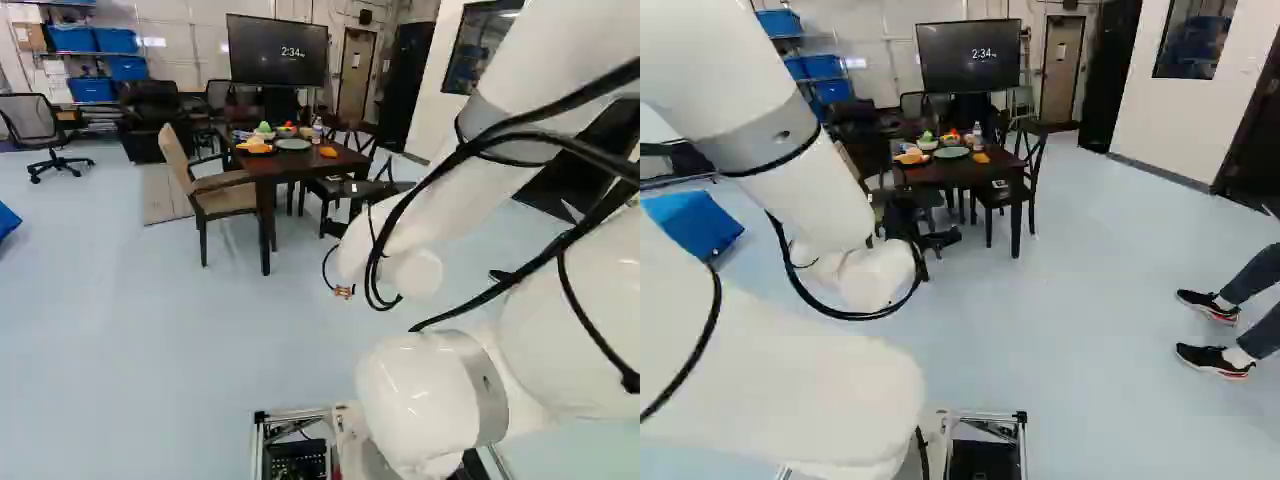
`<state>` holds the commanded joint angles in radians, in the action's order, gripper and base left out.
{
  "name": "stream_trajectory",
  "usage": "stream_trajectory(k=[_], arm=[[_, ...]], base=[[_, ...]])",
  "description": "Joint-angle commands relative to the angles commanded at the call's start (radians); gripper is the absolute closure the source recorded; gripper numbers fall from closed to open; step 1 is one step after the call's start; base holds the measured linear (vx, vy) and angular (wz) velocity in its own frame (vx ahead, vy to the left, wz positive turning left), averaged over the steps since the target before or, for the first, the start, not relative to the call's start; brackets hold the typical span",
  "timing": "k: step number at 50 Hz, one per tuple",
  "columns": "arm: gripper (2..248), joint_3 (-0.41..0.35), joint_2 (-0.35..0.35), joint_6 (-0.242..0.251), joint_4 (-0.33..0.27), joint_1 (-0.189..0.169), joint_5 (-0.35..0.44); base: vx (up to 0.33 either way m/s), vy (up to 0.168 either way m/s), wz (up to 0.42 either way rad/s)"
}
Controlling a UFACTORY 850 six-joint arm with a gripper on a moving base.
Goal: Move the croissant to the empty plate
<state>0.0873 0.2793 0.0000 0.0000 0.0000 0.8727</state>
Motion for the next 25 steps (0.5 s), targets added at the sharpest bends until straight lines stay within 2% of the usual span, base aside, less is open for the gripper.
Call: stream_trajectory(k=[6,25], arm=[[3,0.000,0.000,0.000,0.000,0.000,0.000],[3,0.000,0.000,0.000,0.000,0.000,0.000]], base=[[0.020,-0.026,-0.097],[0.066,-0.001,-0.003]])
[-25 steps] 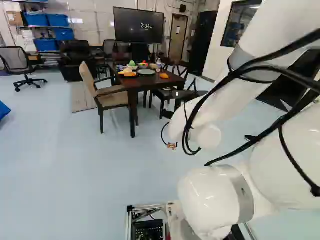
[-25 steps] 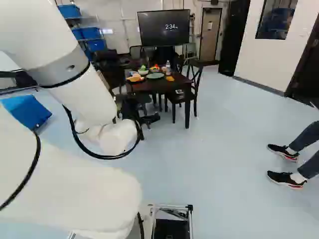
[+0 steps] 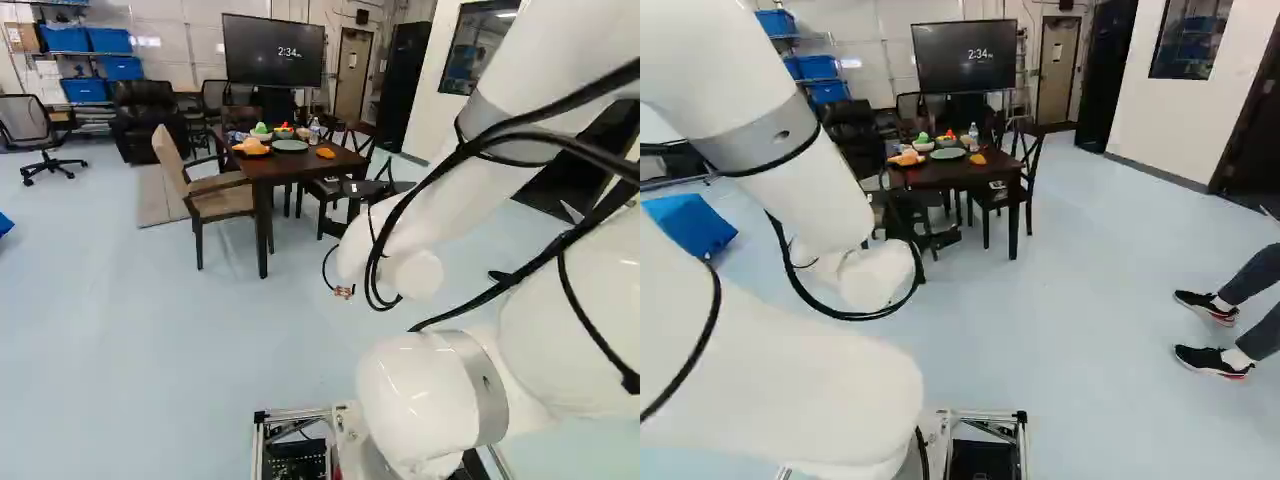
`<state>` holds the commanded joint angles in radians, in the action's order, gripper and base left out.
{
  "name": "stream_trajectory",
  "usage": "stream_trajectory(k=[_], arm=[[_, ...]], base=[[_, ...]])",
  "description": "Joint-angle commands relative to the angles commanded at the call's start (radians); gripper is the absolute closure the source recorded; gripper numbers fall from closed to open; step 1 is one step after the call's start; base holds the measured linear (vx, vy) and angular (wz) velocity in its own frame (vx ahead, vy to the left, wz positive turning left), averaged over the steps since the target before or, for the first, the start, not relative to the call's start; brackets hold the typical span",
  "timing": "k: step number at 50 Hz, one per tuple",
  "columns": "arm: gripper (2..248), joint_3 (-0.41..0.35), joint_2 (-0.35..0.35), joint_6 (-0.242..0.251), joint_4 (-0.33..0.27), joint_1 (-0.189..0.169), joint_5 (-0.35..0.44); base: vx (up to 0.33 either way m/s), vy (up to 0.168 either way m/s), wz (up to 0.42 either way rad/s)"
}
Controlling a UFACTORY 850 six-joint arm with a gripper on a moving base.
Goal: Move the croissant to the empty plate
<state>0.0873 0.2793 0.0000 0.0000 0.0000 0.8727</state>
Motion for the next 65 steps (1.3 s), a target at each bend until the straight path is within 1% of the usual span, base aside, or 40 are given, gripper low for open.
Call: stream_trajectory(k=[46,65], arm=[[3,0.000,0.000,0.000,0.000,0.000,0.000],[3,0.000,0.000,0.000,0.000,0.000,0.000]], base=[[0.119,0.000,-0.007],[0.124,-0.028,0.000]])
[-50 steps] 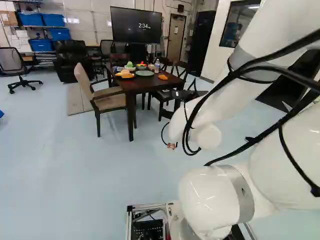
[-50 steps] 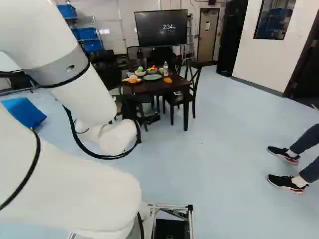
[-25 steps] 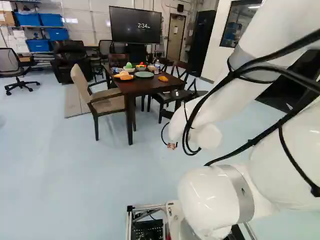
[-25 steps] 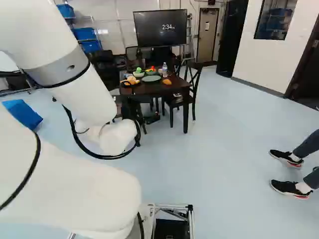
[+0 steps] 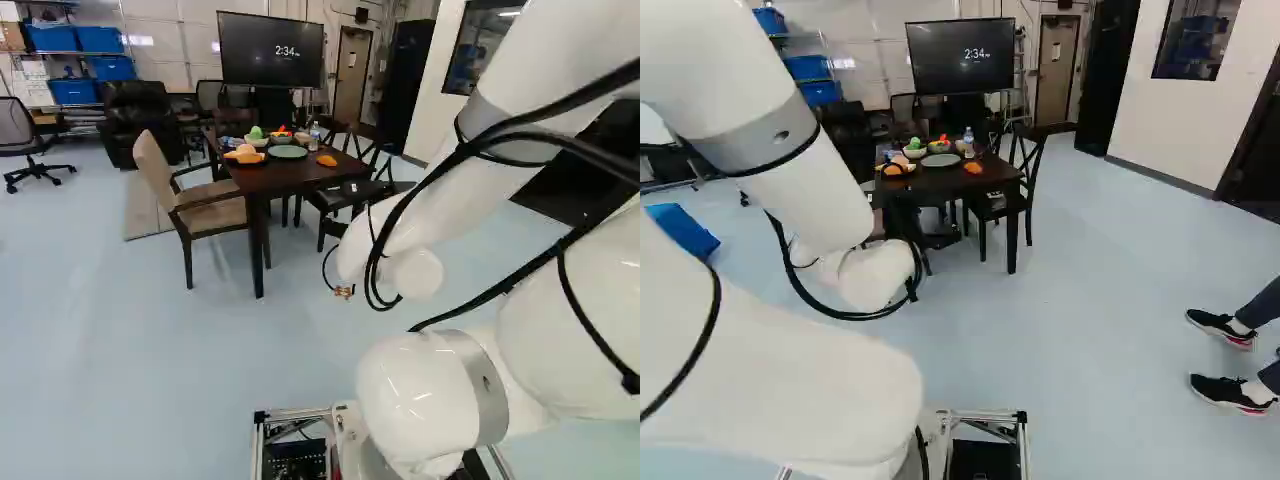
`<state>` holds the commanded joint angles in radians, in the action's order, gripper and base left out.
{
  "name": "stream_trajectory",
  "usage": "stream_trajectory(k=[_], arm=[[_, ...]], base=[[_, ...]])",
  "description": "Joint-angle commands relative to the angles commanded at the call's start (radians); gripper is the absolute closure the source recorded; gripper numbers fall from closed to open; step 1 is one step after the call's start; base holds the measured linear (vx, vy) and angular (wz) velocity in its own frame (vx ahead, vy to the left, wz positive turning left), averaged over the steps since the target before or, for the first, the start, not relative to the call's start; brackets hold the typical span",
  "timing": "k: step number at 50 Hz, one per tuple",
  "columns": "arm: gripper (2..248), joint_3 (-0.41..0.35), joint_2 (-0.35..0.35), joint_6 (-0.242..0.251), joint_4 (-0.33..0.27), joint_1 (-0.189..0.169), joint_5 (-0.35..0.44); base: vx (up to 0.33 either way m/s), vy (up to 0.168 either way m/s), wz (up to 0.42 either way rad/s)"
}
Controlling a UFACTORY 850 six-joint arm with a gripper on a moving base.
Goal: Move the croissant to the empty plate
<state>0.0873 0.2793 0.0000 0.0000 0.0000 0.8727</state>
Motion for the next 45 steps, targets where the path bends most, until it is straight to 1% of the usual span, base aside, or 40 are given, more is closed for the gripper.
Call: stream_trajectory(k=[45], arm=[[3,0.000,0.000,0.000,0.000,0.000,0.000]], base=[[0.125,-0.037,-0.004]])
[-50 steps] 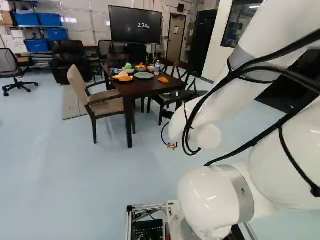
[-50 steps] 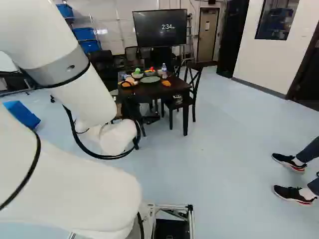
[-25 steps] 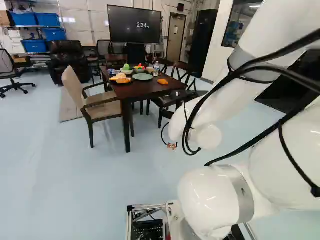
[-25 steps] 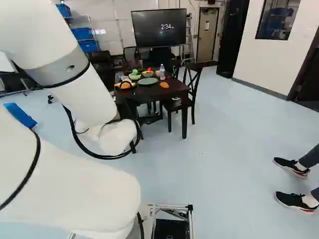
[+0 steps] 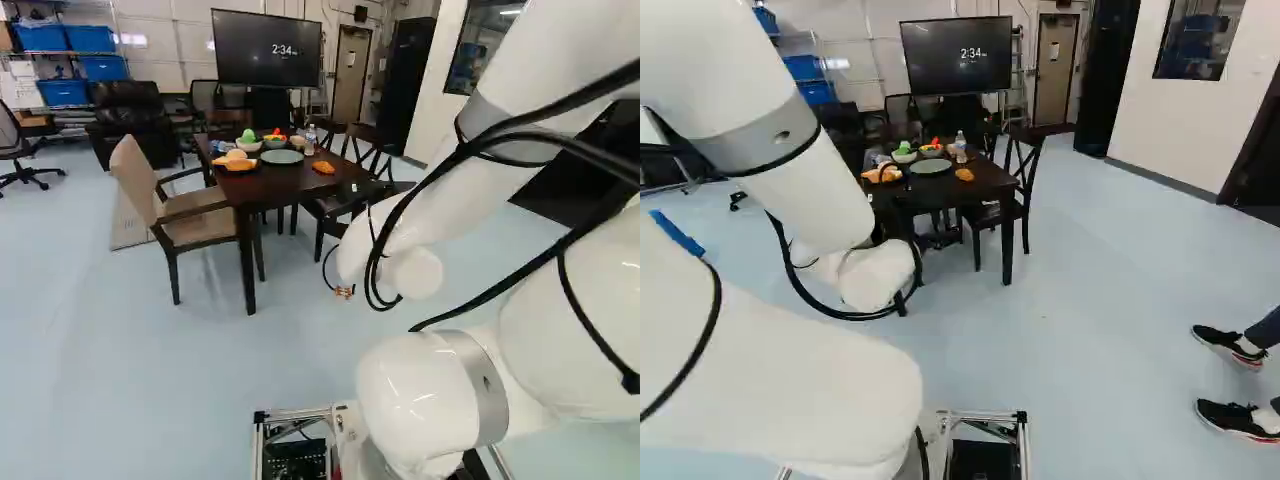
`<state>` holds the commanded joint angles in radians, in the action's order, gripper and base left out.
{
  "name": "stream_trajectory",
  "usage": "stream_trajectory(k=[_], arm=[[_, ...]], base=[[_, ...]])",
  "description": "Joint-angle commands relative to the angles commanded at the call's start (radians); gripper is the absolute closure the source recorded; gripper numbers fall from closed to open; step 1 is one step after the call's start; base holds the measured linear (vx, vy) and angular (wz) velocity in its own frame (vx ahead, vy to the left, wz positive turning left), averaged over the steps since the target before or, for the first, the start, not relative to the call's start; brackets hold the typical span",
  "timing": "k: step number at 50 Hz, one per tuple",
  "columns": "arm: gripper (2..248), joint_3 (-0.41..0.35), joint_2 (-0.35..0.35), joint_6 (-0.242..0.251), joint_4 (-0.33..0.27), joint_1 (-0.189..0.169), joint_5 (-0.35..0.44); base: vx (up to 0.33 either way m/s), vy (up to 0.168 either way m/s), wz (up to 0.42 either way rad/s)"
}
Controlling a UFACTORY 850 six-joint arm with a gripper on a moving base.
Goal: Move the croissant to the empty plate
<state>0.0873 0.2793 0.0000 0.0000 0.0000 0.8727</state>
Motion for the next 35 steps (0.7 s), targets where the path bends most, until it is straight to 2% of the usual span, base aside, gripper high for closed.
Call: stream_trajectory(k=[35], arm=[[3,0.000,0.000,0.000,0.000,0.000,0.000]], base=[[0.164,-0.053,-0.011]])
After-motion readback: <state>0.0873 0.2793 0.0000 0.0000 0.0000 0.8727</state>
